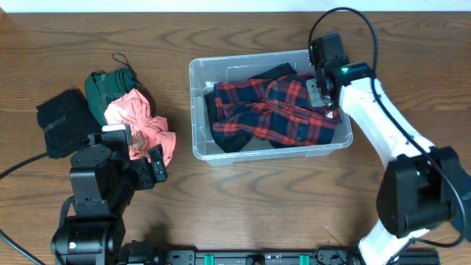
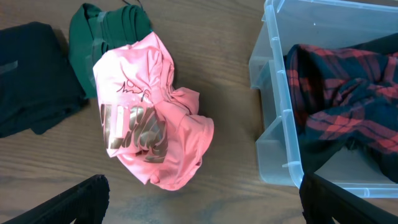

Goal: Pack container
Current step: 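Press the plaid shirt down in the bin and withdraw right gripper, then reach the right gripper to the remaining black garment and grasp it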

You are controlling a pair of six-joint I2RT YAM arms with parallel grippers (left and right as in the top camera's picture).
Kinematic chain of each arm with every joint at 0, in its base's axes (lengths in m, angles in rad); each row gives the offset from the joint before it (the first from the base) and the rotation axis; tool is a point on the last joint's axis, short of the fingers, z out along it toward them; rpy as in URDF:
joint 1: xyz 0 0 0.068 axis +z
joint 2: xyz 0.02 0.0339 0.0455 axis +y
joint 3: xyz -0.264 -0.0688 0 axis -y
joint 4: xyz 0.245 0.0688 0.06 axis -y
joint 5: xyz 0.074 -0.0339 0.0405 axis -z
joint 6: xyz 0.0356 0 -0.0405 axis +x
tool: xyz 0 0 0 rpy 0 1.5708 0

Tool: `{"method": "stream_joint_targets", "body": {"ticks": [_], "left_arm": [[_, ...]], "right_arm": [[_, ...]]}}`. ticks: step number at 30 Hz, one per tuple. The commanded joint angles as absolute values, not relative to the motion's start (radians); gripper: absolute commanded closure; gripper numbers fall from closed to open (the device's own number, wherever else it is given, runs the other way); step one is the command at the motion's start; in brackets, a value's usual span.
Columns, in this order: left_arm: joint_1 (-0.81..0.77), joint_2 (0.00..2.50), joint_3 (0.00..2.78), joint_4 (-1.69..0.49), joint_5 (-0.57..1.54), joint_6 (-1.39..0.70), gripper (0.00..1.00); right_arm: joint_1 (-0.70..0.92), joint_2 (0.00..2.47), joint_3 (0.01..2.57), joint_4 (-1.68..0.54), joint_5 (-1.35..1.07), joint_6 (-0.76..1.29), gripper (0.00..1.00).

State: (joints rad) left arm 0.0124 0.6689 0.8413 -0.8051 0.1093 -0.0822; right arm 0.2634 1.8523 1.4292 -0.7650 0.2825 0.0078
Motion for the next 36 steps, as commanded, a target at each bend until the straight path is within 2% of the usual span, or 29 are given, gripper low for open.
{"method": "stream_joint_targets", "body": {"ticks": [1, 9, 13, 14, 16, 17, 18, 20, 25, 28, 31, 36], "left_arm": [[0.017, 0.672, 0.859, -0.807, 0.12, -0.092, 0.02], [0.017, 0.672, 0.859, -0.807, 0.12, -0.092, 0.02], [0.017, 0.672, 0.859, -0.807, 0.12, -0.092, 0.02], [0.017, 0.672, 0.859, -0.807, 0.12, -0.092, 0.02], [0.017, 0.672, 0.859, -0.807, 0.12, -0.092, 0.02], [0.017, 0.672, 0.859, -0.807, 0.12, -0.092, 0.02], [0.017, 0.672, 0.859, -0.807, 0.12, -0.092, 0.02], [0.017, 0.672, 0.859, -0.807, 0.12, -0.092, 0.02], [0.017, 0.672, 0.859, -0.807, 0.12, -0.092, 0.02], [0.017, 0.672, 0.859, -0.807, 0.12, -0.092, 0.02], [0.017, 0.672, 0.859, -0.807, 0.12, -0.092, 0.02], [0.017, 0.672, 0.859, -0.807, 0.12, -0.092, 0.02]], "right_arm": [[0.266, 1.905, 1.41, -0.779, 0.257, 0.022, 0.99], [0.27, 1.917, 1.415, -0.775, 0.258, 0.021, 0.96], [0.271, 1.872, 1.43, -0.786, 0.258, 0.021, 0.91], [0.272, 1.848, 1.434, -0.789, 0.258, 0.021, 0.85], [0.274, 1.791, 1.443, -0.799, 0.258, 0.021, 0.59], [0.275, 1.759, 1.445, -0.802, 0.258, 0.021, 0.34], [0.275, 1.716, 1.446, -0.805, 0.259, 0.02, 0.14], [0.274, 1.633, 1.446, -0.804, 0.262, 0.01, 0.01], [0.223, 1.459, 1.446, -0.828, 0.284, 0.005, 0.01], [0.151, 1.413, 1.446, -0.92, 0.324, 0.059, 0.01], [0.062, 1.41, 1.444, -1.058, 0.341, 0.177, 0.01], [-0.109, 1.404, 1.386, -1.258, 0.34, 0.514, 0.01]]}}
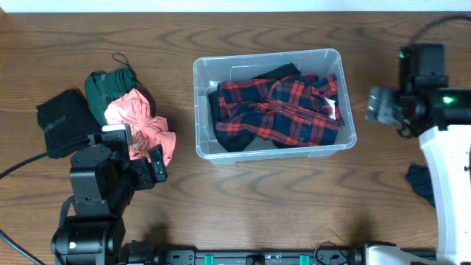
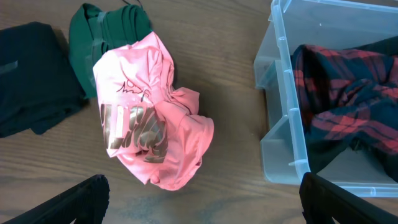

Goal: Pack container
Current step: 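Reach the right gripper to the remaining black garment and grasp it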

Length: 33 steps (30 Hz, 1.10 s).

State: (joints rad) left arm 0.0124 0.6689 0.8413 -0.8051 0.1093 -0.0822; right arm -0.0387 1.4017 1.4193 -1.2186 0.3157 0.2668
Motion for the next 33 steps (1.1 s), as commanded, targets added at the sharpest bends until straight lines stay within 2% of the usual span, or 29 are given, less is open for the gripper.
{"method": "stream_joint_targets", "body": {"ticks": [1, 8, 18, 28, 33], "left_arm": [[0.017, 0.672, 0.859, -0.807, 0.12, -0.092, 0.02], [0.017, 0.672, 0.859, -0.807, 0.12, -0.092, 0.02], [0.017, 0.672, 0.859, -0.808, 0.12, -0.092, 0.02], [0.017, 0.672, 0.859, -0.81, 0.12, -0.092, 0.02], [0.017, 0.672, 0.859, -0.818, 0.12, -0.092, 0.02]], "right_arm": [[-0.141, 1.402, 1.368, -1.272, 0.338, 0.563, 0.01], [-0.396, 1.399, 1.151, -1.164, 0.292, 0.762, 0.01], [-0.72, 1.399, 0.802, -0.781, 0.123, 0.762, 0.01], [-0.845, 1.399, 0.622, -0.5, 0.122, 0.762, 0.02], [-0.853, 1.399, 0.58, -0.435, 0.13, 0.77, 0.09]]}}
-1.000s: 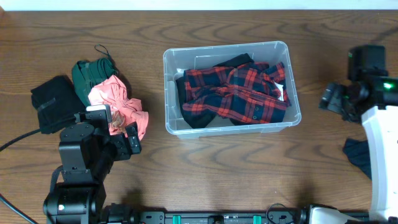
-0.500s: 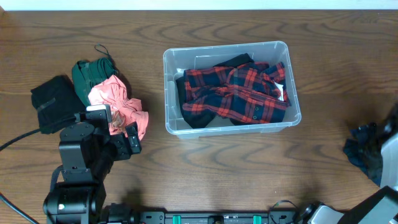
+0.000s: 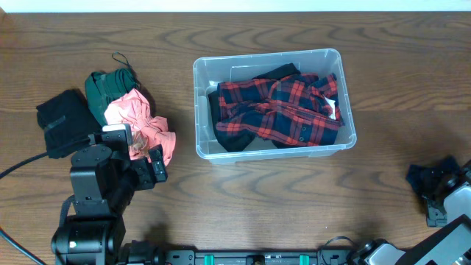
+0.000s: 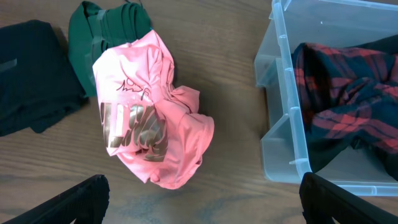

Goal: Pack container
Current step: 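Reach the right gripper to the remaining black garment and grasp it, then place the black garment into the bin's front right area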

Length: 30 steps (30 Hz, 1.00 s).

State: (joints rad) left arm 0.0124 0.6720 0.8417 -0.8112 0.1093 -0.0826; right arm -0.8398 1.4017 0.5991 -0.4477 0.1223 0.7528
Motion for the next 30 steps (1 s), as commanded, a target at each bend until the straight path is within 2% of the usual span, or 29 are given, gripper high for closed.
{"method": "stream_joint_targets", "body": {"ticks": [1, 3, 17, 19, 21, 25, 26, 30], "left_arm": [[0.017, 0.672, 0.859, -0.82, 0.12, -0.092, 0.02], [0.017, 0.672, 0.859, -0.825, 0.12, -0.092, 0.02], [0.017, 0.672, 0.859, -0.829, 0.12, -0.092, 0.02], [0.017, 0.672, 0.859, -0.829, 0.12, -0.092, 0.02], [0.017, 0.672, 0.859, -0.83, 0.12, -0.092, 0.02], [0.017, 0.672, 0.859, -0.83, 0.12, -0.092, 0.02], [0.017, 0.672, 0.859, -0.83, 0.12, -0.092, 0.02], [0.017, 0.672, 0.859, -0.83, 0.12, -0.092, 0.02]], "right_arm": [[-0.854, 1.399, 0.577, -0.429, 0.135, 0.78, 0.11], [-0.854, 1.401, 0.575, -0.418, 0.144, 0.793, 0.15], [-0.865, 1.472, 0.575, -0.347, 0.176, 0.793, 0.2], [-0.865, 1.497, 0.575, -0.343, 0.176, 0.792, 0.24], [-0.865, 1.521, 0.575, -0.332, 0.176, 0.792, 0.37], [-0.865, 1.527, 0.576, -0.329, 0.167, 0.785, 0.9], [-0.864, 1.527, 0.576, -0.328, 0.156, 0.776, 0.99], [-0.86, 1.512, 0.584, -0.309, 0.05, 0.701, 0.99]]}}
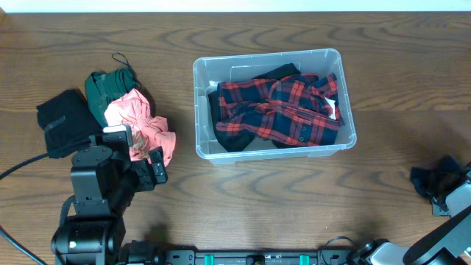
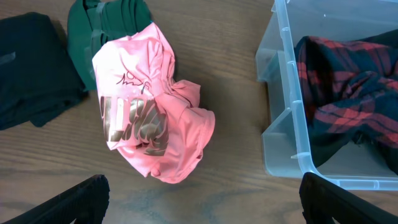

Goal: Pack container
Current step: 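Place the black garment into the bin's front right area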

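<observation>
A clear plastic container (image 1: 200,110) stands mid-table with a red plaid shirt (image 1: 283,110) lying in it. At the left lie a pink shirt (image 2: 146,118), a green garment (image 2: 109,25) and a black garment (image 2: 31,68). My left gripper (image 2: 202,208) hangs open just in front of the pink shirt, its dark fingertips (image 2: 68,202) at the frame's lower corners with nothing between them. Only a bit of my right arm (image 1: 455,200) shows at the right edge, beside a dark blue cloth (image 1: 434,177). Its fingers cannot be made out.
The container's near left wall (image 2: 283,112) stands close to the right of the pink shirt. A thin dark cord (image 1: 121,60) lies behind the green garment. The table's front rail (image 1: 250,258) runs along the bottom.
The left wrist view has shifted slightly, so the pink shirt sits a little higher in it. The dark blue cloth and right arm sit a bit further right.
My right gripper was first over the container's right end, at the plaid shirt. Then it was to the right of the container, which had shifted slightly rightward. After that it was down at the table's right edge by a dark blue cloth, where it still is.
</observation>
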You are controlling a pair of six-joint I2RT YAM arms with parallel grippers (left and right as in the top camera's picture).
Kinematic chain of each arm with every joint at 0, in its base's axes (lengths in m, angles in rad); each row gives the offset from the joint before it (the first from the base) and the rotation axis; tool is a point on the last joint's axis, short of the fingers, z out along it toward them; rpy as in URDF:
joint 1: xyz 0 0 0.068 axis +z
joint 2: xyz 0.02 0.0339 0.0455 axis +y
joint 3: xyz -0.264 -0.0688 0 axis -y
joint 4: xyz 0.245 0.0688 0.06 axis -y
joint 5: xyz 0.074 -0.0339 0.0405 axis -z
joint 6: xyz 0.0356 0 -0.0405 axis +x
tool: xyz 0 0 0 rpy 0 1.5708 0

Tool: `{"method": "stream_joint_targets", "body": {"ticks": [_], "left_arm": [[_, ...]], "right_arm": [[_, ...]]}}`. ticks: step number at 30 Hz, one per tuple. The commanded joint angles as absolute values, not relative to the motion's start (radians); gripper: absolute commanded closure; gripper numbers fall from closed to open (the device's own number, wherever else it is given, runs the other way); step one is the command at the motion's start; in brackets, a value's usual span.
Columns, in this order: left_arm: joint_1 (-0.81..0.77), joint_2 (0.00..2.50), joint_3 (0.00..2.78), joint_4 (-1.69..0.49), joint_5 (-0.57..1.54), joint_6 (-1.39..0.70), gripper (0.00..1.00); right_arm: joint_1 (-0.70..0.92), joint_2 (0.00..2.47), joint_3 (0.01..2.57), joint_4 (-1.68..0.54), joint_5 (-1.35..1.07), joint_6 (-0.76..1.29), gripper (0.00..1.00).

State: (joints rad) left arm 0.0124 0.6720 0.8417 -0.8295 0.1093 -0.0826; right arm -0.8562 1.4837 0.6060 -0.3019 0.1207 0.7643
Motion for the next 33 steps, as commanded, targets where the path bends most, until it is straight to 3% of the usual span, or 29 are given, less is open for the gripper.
{"method": "stream_joint_targets", "body": {"ticks": [1, 9, 14, 22, 33], "left_arm": [[0.017, 0.672, 0.859, -0.83, 0.12, -0.092, 0.02], [0.017, 0.672, 0.859, -0.83, 0.12, -0.092, 0.02], [0.017, 0.672, 0.859, -0.83, 0.12, -0.092, 0.02], [0.017, 0.672, 0.859, -0.83, 0.12, -0.092, 0.02], [0.017, 0.672, 0.859, -0.83, 0.12, -0.092, 0.02]], "right_arm": [[-0.856, 1.503, 0.591, -0.304, 0.014, 0.675, 0.99], [-0.762, 1.345, 0.756, -0.4, -0.216, 0.498, 0.99], [-0.618, 1.239, 0.925, -0.519, -0.244, 0.305, 0.99], [-0.233, 1.203, 1.145, -0.645, -0.272, -0.073, 0.99], [0.368, 1.245, 1.172, -0.616, -0.195, -0.634, 0.99]]}}
